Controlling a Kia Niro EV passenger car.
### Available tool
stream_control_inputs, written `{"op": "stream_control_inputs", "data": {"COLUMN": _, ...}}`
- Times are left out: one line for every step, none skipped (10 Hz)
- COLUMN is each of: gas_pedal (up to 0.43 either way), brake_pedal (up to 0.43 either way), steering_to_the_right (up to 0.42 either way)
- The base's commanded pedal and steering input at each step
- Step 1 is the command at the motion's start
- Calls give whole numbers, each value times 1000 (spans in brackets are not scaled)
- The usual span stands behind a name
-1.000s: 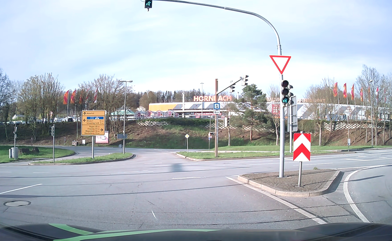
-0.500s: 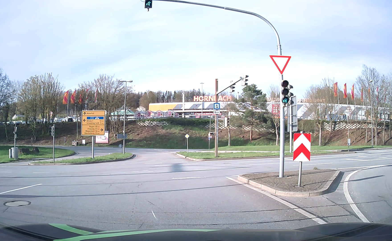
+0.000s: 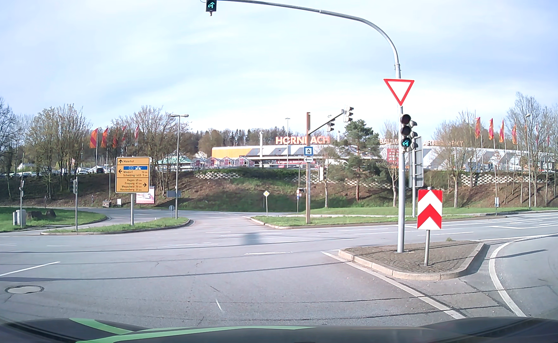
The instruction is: Follow the waypoints while adhering to traffic rules and regulations
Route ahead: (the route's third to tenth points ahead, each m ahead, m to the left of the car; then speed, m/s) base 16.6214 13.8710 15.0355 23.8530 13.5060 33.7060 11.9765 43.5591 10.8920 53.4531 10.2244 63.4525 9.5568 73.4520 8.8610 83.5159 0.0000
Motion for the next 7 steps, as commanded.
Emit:
{"op": "stream_control_inputs", "data": {"gas_pedal": 0, "brake_pedal": 384, "steering_to_the_right": -2}}
{"op": "stream_control_inputs", "data": {"gas_pedal": 0, "brake_pedal": 354, "steering_to_the_right": -2}}
{"op": "stream_control_inputs", "data": {"gas_pedal": 0, "brake_pedal": 49, "steering_to_the_right": -2}}
{"op": "stream_control_inputs", "data": {"gas_pedal": 0, "brake_pedal": 0, "steering_to_the_right": -2}}
{"op": "stream_control_inputs", "data": {"gas_pedal": 0, "brake_pedal": 0, "steering_to_the_right": -2}}
{"op": "stream_control_inputs", "data": {"gas_pedal": 0, "brake_pedal": 0, "steering_to_the_right": -2}}
{"op": "stream_control_inputs", "data": {"gas_pedal": 20, "brake_pedal": 0, "steering_to_the_right": -2}}
